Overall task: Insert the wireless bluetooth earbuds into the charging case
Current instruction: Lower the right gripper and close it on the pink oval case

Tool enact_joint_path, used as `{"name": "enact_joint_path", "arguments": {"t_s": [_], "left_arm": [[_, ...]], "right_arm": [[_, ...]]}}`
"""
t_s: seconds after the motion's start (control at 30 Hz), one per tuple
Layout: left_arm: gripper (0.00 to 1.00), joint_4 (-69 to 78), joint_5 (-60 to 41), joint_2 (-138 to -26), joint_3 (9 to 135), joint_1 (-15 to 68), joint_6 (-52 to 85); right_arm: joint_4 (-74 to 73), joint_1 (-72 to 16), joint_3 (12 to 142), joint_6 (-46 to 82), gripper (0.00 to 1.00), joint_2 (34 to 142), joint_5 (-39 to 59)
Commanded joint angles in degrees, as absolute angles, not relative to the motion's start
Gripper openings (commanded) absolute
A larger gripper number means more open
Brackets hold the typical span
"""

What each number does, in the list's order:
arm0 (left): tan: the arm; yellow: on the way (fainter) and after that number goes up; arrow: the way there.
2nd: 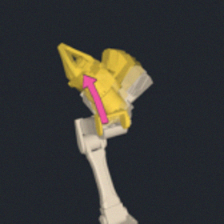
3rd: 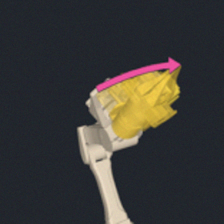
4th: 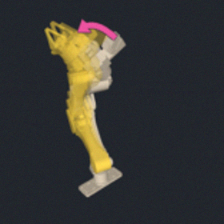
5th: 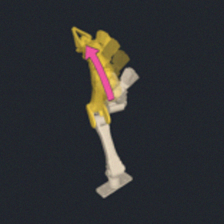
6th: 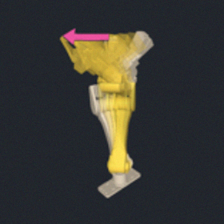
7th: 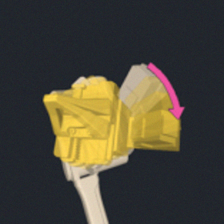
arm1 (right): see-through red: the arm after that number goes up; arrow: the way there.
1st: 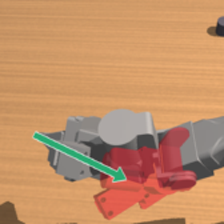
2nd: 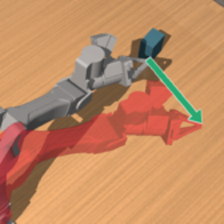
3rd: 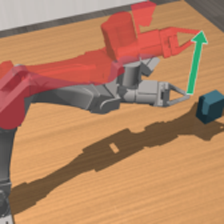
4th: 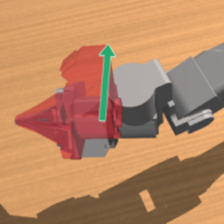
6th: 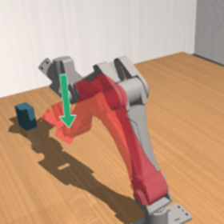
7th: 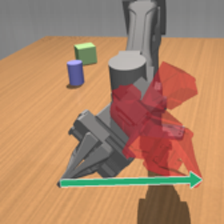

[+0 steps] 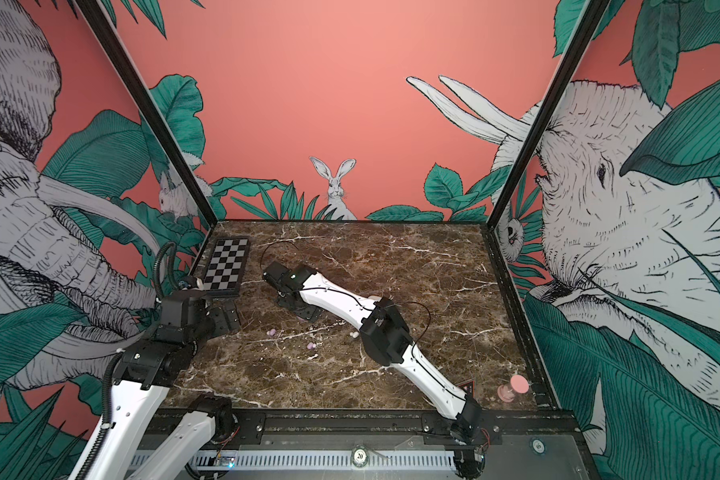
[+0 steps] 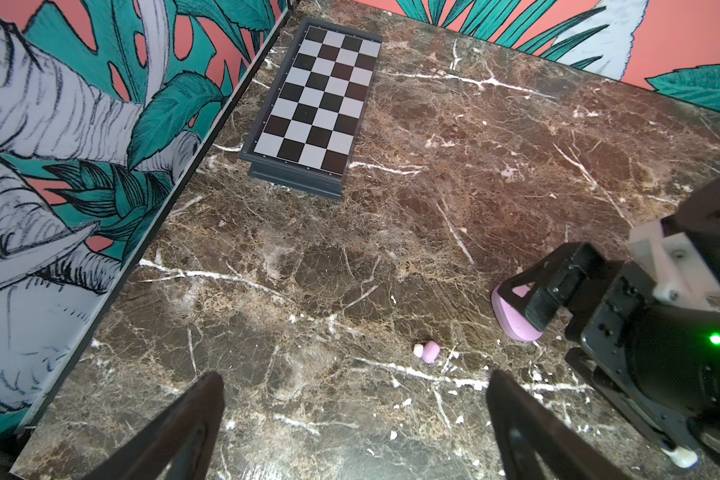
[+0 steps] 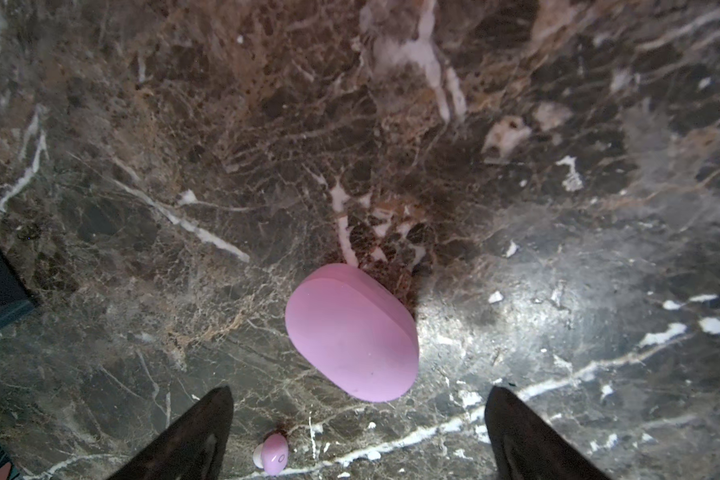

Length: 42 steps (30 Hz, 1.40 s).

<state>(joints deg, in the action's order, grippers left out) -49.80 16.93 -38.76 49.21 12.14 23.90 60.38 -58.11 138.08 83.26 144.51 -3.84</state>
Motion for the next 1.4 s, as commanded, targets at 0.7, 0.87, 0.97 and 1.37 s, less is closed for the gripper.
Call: {"name": "enact_joint_path", "arguments": {"t_s": [0.7,0.87,0.97,1.37], "left_arm": [[0.99,-49.3,16.1,-38.6,48.1,12.4,24.1],[0.99,-49.3,16.0,-38.6,47.9,12.3,24.1],[0.99,-49.2,15.9,-38.7,47.9,12.4,24.1],[0.99,-49.2,15.7,-39.2,47.8,12.4,24.2]], "right_arm": [[57.4,-57.2,140.7,87.5,0.84,149.0,-4.0],[57.5,-57.2,140.3,87.2,0.83,148.9,-5.1],[57.3,-57.0,140.0,87.3,0.83,149.1,-5.0],[56.2,-56.8,139.0,86.7,0.75,148.6,-4.3]]}}
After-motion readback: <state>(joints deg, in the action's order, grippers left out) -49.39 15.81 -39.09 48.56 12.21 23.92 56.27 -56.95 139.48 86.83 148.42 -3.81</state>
